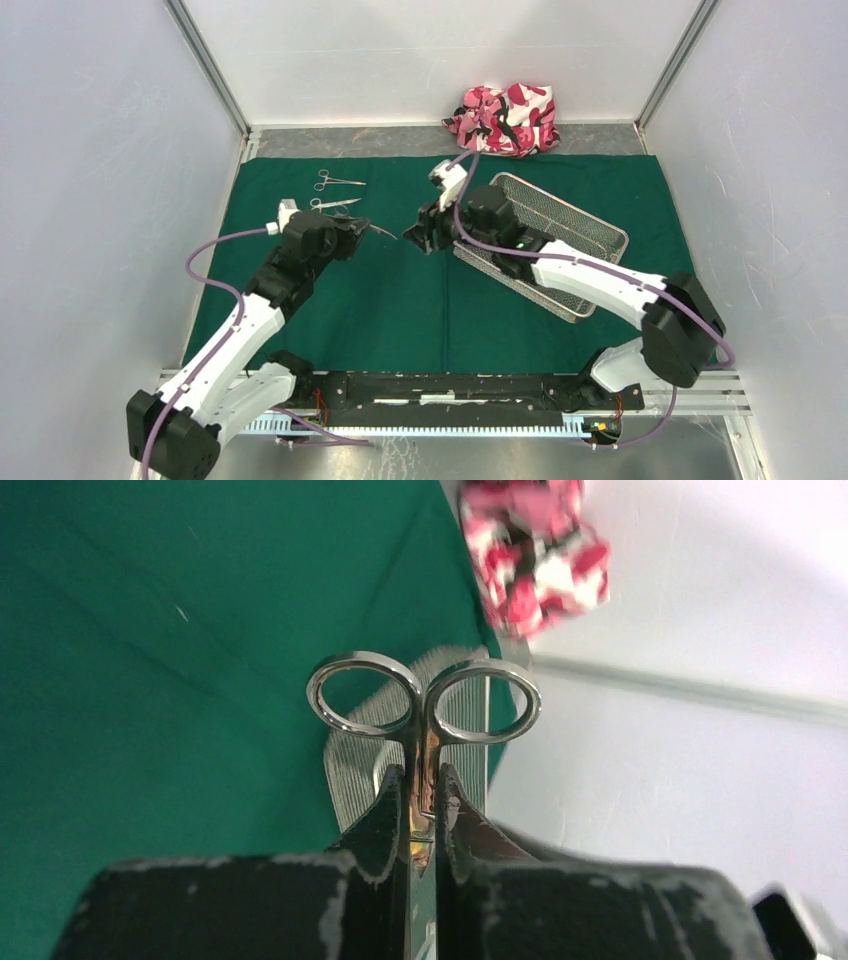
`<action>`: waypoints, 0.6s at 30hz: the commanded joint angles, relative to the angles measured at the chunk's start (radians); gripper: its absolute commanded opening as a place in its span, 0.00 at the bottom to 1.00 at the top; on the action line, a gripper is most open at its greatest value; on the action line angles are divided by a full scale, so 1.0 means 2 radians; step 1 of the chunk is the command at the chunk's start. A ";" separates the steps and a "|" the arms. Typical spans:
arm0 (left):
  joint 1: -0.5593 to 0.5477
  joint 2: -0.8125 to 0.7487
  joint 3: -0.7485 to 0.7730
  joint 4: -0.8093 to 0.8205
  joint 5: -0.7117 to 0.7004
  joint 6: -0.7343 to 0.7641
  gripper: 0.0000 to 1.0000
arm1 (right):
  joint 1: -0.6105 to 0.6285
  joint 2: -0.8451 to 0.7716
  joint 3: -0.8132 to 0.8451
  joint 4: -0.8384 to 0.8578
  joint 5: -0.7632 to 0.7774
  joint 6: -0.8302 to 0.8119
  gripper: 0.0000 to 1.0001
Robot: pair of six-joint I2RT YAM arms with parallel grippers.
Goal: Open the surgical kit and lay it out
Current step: Adjust the medical item, then place the medical item in the surgical kit.
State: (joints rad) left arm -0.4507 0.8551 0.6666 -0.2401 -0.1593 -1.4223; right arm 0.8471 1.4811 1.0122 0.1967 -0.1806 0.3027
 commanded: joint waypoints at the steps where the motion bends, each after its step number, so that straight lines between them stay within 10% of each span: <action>1: 0.082 0.058 0.046 -0.027 -0.011 -0.014 0.02 | -0.059 -0.066 -0.014 -0.042 0.020 0.006 0.60; 18: 0.239 0.496 0.297 -0.073 0.031 -0.148 0.02 | -0.142 -0.180 -0.122 -0.097 0.035 -0.053 0.59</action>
State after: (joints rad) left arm 0.0040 1.7699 1.1679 -0.3370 -0.1253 -1.5841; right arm 0.5747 1.1416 0.7731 0.0040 -0.1318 0.2401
